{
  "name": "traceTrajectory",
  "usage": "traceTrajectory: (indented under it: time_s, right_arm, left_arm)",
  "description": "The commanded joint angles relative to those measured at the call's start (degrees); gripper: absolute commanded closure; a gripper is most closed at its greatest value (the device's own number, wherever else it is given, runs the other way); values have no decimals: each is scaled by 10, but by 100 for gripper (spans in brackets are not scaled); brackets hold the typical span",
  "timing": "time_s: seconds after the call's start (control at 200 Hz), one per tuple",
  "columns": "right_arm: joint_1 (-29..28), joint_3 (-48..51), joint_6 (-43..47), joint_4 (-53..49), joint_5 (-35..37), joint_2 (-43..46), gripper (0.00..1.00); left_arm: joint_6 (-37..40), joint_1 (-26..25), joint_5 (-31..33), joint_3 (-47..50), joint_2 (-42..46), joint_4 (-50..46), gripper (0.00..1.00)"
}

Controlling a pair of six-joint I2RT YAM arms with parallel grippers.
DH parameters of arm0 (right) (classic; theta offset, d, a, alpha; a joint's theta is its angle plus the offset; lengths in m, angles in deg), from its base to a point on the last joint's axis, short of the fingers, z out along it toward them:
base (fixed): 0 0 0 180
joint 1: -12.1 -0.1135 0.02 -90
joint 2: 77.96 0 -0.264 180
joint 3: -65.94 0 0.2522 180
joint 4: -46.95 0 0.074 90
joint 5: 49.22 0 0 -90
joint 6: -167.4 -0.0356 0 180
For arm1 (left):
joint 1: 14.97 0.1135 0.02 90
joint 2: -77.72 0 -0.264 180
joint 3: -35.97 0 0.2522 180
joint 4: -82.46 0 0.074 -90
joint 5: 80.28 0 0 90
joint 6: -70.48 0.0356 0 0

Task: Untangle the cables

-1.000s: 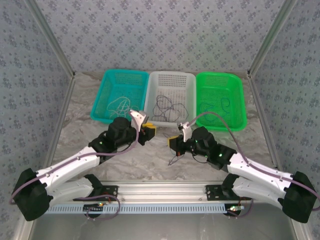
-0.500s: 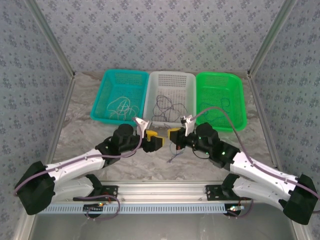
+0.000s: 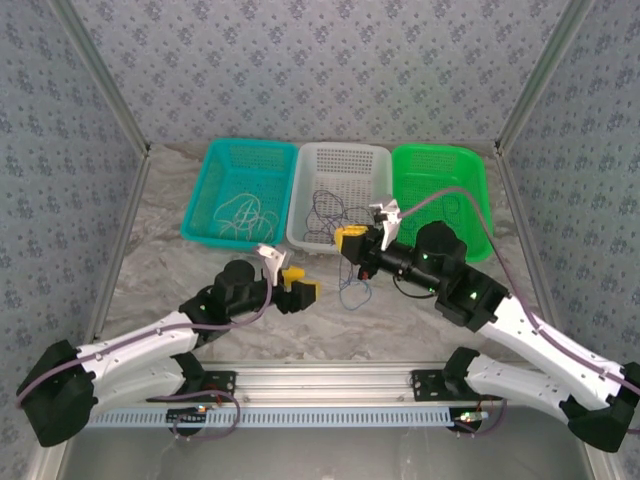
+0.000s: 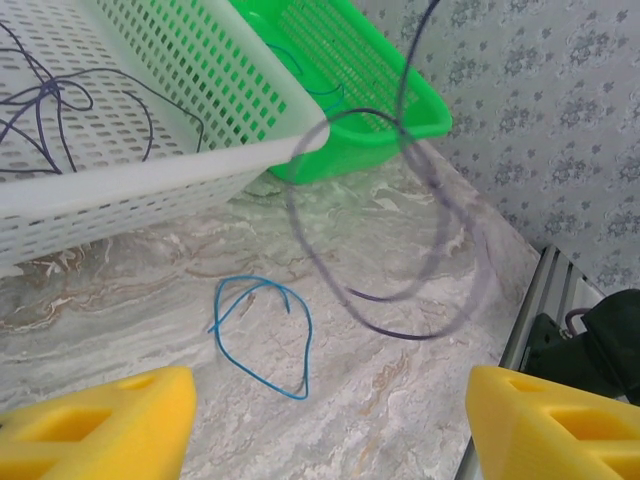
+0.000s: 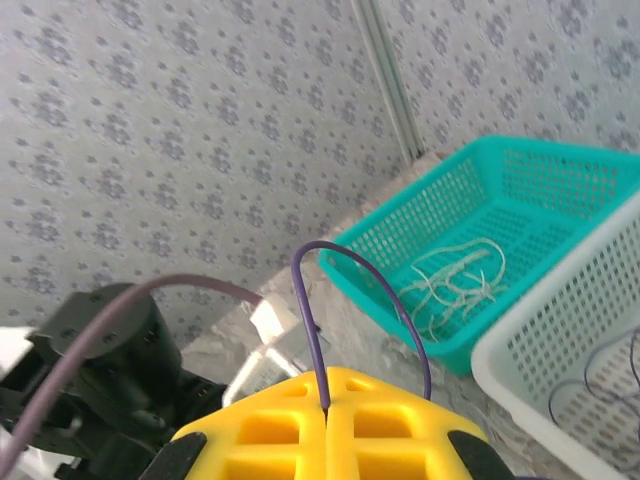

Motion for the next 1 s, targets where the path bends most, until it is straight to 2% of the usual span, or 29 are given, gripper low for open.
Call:
traceTrajectory:
  time_s: [0.0,0.325,0.49,0.785,0.994]
  right_arm:
    - [1,-28,17,-19,-24,-8,100]
    - [-3,-57,12,-10,-53,-28,100]
    - [-6,-60,10,-2,-56,-28,100]
    - [-11,-78,8,25,-85,-37,100]
    - [-16,-85,8,38,-100,-39,100]
  left_arm:
    - [22,-3,5,-11,1,38,28]
    - [49,-2,2,-56,-42,52,27]
    - [54,-3,-33,-75,-80,69,28]
    - [71,-3,-21,-96,-120,76,27]
    - [62,-3,-49,-120,-161,93,27]
